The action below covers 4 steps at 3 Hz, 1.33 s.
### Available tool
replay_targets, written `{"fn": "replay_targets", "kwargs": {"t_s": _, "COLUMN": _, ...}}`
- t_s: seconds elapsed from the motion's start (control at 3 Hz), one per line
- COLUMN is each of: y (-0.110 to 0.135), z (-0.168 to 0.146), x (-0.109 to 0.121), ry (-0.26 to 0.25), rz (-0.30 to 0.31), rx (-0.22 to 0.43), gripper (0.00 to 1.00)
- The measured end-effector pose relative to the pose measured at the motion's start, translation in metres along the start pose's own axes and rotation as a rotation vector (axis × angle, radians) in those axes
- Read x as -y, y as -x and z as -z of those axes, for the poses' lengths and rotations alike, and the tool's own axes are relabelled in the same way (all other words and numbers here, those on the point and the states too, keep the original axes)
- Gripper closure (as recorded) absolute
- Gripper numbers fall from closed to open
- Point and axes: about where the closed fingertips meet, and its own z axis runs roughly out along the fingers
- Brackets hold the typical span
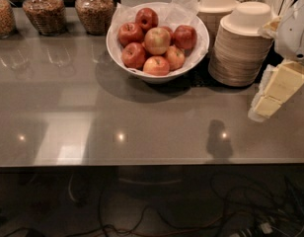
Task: Pick apple from white bowl
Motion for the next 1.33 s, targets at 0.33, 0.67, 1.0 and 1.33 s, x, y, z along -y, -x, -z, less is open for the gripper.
{"fn": "replay_targets", "kwargs": {"t_s": 0.33, "y": 0.022, "z": -0.020, "x": 0.031, "ry": -0.081, "rz": -0.017, "rx": 0.090, "gripper": 0.00}}
{"fn": "replay_targets", "kwargs": {"t_s": 0.67, "y": 0.056, "z": -0.034, "x": 0.069, "ry": -0.183, "rz": -0.008, "rx": 0.181, "gripper": 0.00}}
{"fn": "replay_targets", "kwargs": {"t_s": 1.0, "y": 0.094, "z": -0.049, "x": 0.102, "ry": -0.244, "rz": 0.015, "rx": 0.259, "gripper": 0.00}}
{"fn": "replay_targets", "kwargs": {"t_s": 1.33, "y": 0.131, "z": -0.076, "x": 0.128, "ry": -0.253, "rz": 0.037, "rx": 0.316, "gripper": 0.00}}
